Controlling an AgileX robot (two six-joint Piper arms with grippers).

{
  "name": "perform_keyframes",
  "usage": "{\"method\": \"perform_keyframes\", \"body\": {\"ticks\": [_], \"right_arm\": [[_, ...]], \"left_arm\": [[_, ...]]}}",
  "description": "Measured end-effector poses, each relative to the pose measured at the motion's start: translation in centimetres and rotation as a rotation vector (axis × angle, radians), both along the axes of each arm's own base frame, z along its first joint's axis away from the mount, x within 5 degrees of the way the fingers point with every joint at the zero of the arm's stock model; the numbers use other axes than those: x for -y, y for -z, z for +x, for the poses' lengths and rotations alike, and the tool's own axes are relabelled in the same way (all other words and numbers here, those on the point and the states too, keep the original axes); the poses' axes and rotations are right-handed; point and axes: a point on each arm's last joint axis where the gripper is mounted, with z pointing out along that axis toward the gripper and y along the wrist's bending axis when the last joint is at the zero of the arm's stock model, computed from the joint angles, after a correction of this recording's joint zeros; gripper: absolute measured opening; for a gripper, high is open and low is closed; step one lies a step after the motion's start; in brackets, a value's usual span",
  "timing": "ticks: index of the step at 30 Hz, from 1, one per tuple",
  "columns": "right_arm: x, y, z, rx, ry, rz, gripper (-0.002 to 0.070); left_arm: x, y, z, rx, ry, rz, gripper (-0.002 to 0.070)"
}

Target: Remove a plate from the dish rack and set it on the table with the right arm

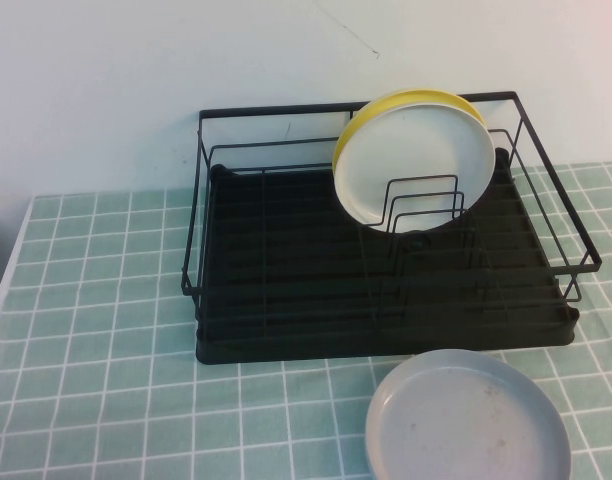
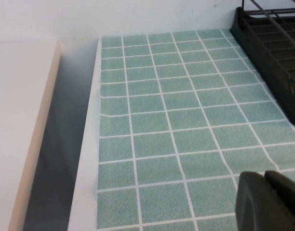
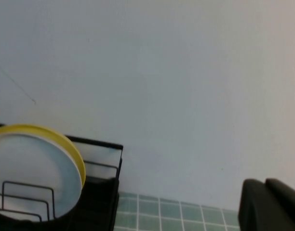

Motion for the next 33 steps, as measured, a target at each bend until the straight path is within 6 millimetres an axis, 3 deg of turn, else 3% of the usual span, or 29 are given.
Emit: {"method": "perform_keyframes", "body": {"ticks": [3, 10, 15, 19, 24, 28, 30, 33], "right_arm": [[-0.1, -0.2, 4.3, -0.102, -0.007, -0.032, -0.0003], [-0.7, 2.1, 13.5, -0.289, -0.078, -0.148, -0.0003], [-3.7, 3.7, 18.7, -0.327, -0.231, -0.249, -0.0003], [-6.7, 5.1, 21.4, -0.325, -0.362, -0.397, -0.0003], [-10.0, 8.4, 24.0, -0.307, -0.496, -0.622, -0.0003], [-11.2, 10.8, 25.6, -0.288, -0.498, -0.646, 0.0001], [-11.6, 11.7, 26.1, -0.283, -0.489, -0.634, 0.0037], [-11.7, 12.4, 26.4, -0.302, -0.480, -0.573, 0.0172]], "left_arm": [[0.0, 0.0, 0.0, 0.000, 0.000, 0.000, -0.0004], [0.0, 0.0, 0.0, 0.000, 0.001, 0.002, -0.0004], [0.0, 0.0, 0.0, 0.000, 0.001, 0.002, -0.0004], [0.0, 0.0, 0.0, 0.000, 0.001, 0.002, -0.0004], [0.0, 0.0, 0.0, 0.000, 0.001, 0.002, -0.0004], [0.0, 0.0, 0.0, 0.000, 0.001, 0.002, -0.0004], [0.0, 0.0, 0.0, 0.000, 0.001, 0.002, -0.0004], [0.0, 0.0, 0.0, 0.000, 0.001, 0.002, -0.0004]]}}
